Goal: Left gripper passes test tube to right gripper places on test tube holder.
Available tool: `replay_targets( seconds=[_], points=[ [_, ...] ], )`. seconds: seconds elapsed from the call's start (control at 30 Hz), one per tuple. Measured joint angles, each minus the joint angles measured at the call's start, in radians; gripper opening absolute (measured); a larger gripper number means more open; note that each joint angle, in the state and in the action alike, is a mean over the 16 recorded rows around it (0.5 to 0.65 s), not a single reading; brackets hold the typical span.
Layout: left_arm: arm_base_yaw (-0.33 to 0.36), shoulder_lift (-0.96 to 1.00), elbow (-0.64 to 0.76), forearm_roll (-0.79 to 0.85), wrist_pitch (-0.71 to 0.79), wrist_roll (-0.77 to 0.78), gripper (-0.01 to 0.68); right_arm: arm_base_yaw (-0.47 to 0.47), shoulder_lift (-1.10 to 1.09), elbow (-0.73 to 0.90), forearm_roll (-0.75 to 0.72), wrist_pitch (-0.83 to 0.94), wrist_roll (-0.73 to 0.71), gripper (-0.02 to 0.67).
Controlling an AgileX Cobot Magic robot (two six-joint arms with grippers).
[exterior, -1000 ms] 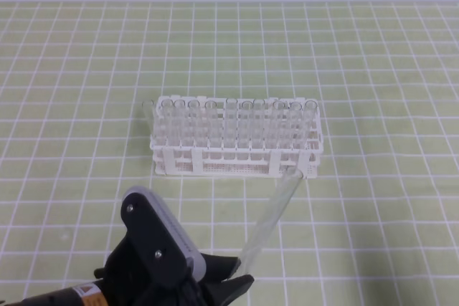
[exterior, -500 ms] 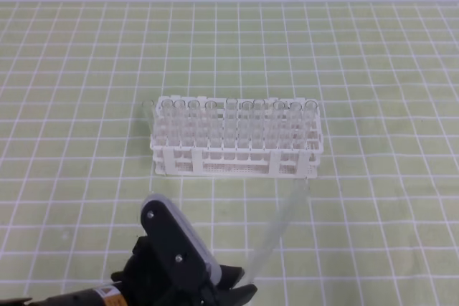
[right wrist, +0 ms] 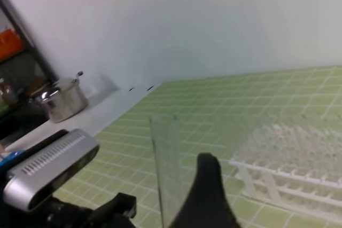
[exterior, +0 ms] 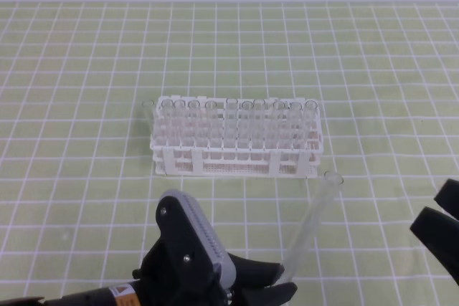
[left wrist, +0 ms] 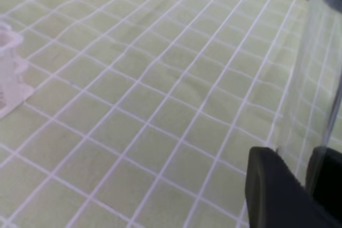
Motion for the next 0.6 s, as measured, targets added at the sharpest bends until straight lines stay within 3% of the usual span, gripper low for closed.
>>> replay_targets(
  seconds=[0.2, 0.6],
  points=[
    [0.000, 0.000, 0.000, 0.000, -0.042, 0.003, 0.100, 0.001, 0.095, -0.061, 0.014, 0.104, -0.117, 0.505],
    [0.000, 0.000, 0.000, 0.000, -0.077, 0.006, 0.103, 0.030, 0.174, -0.141, 0.013, 0.188, -0.194, 0.522]
  ],
)
